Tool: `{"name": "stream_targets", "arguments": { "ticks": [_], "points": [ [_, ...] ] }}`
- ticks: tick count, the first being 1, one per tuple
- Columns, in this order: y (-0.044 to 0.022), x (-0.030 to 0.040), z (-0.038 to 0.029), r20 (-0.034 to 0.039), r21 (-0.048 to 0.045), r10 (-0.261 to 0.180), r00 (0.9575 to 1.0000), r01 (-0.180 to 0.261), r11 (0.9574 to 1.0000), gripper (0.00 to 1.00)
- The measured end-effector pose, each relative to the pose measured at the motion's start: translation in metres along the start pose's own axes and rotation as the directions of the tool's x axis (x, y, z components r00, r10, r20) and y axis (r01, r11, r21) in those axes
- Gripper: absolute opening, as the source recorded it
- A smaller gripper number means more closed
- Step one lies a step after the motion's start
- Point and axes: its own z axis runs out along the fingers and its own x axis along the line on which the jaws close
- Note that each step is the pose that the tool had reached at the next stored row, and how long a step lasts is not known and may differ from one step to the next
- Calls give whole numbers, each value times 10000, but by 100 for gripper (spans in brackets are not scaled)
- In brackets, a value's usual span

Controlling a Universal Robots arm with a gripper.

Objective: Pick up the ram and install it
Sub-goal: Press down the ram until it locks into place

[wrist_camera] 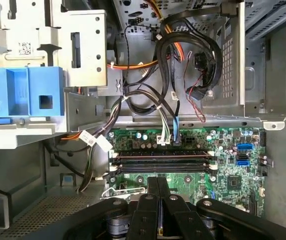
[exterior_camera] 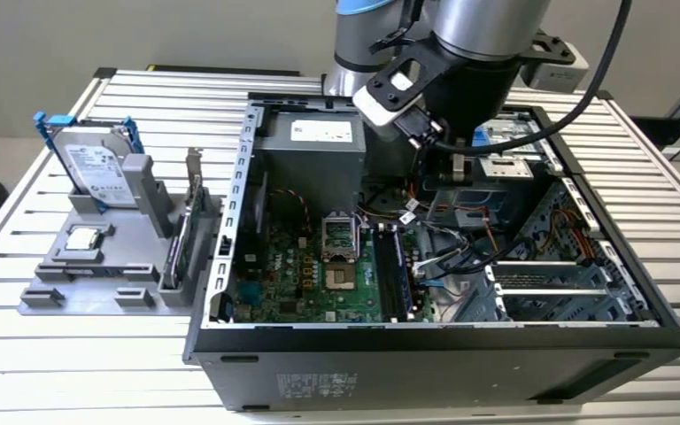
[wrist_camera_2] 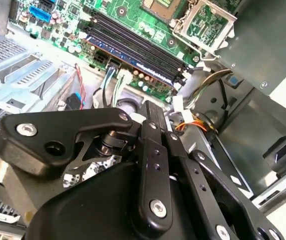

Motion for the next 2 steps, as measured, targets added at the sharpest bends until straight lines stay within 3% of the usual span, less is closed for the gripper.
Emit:
{"name": "stream_targets", "arguments": {
  "ticks": [2],
  "points": [
    [0,0,0,0,0,0,10000,0,10000,0]
  ]
}}
